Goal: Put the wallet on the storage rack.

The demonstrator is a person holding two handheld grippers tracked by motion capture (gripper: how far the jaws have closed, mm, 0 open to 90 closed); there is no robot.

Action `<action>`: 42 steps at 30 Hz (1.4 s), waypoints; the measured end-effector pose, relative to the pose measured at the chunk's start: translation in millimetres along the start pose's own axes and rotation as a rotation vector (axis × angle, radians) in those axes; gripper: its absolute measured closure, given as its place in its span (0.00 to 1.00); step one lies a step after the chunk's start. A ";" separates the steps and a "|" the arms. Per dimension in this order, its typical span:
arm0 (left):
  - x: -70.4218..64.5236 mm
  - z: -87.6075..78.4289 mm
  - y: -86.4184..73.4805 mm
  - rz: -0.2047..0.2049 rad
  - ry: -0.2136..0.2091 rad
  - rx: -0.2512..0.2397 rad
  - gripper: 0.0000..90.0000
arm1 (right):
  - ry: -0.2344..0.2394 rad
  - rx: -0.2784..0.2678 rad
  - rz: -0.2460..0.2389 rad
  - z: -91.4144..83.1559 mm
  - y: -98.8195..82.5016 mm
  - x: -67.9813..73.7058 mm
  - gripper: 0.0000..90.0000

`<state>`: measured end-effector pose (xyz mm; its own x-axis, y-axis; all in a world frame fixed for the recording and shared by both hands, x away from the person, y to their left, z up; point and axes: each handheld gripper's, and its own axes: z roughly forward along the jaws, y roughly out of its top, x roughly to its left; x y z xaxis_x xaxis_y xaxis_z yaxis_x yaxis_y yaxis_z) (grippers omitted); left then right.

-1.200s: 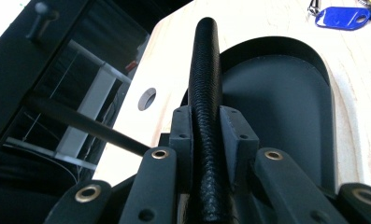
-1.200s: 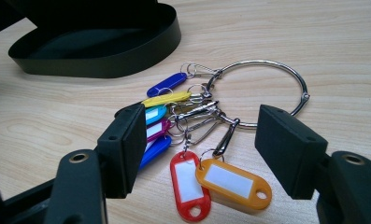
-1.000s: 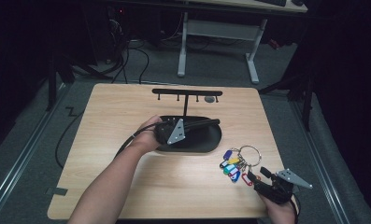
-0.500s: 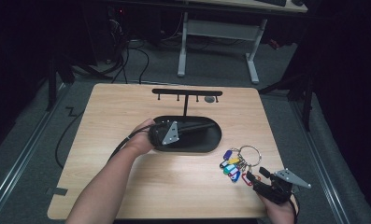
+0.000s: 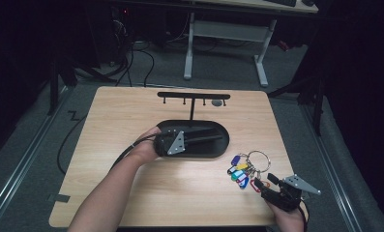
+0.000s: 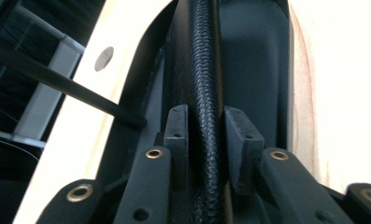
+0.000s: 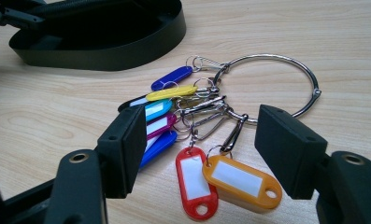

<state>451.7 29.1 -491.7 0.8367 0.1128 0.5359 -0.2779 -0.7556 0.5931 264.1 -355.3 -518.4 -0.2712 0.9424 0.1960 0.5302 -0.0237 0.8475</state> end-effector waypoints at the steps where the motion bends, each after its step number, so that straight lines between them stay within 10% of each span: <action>1: -0.4 0.1 -0.4 -0.005 -0.001 0.005 0.81 | 0.000 0.000 0.000 0.0 0.0 0.0 0.38; 19: 3.9 9.6 -7.8 -0.081 0.025 0.077 0.76 | 0.007 0.010 -0.009 2.0 -0.6 2.4 0.39; 29: 11.0 11.4 -19.7 -0.239 -0.021 0.111 0.68 | 0.006 0.010 -0.009 2.2 -0.8 1.7 0.38; 42: 6.1 -11.5 -3.8 -0.219 0.013 0.053 0.69 | 0.006 0.005 -0.018 2.2 0.5 3.3 0.39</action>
<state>452.5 40.0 -483.8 0.8680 0.2864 0.4057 -0.0646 -0.7449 0.6640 265.3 -351.5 -518.4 -0.2858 0.9404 0.1841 0.5294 -0.0052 0.8484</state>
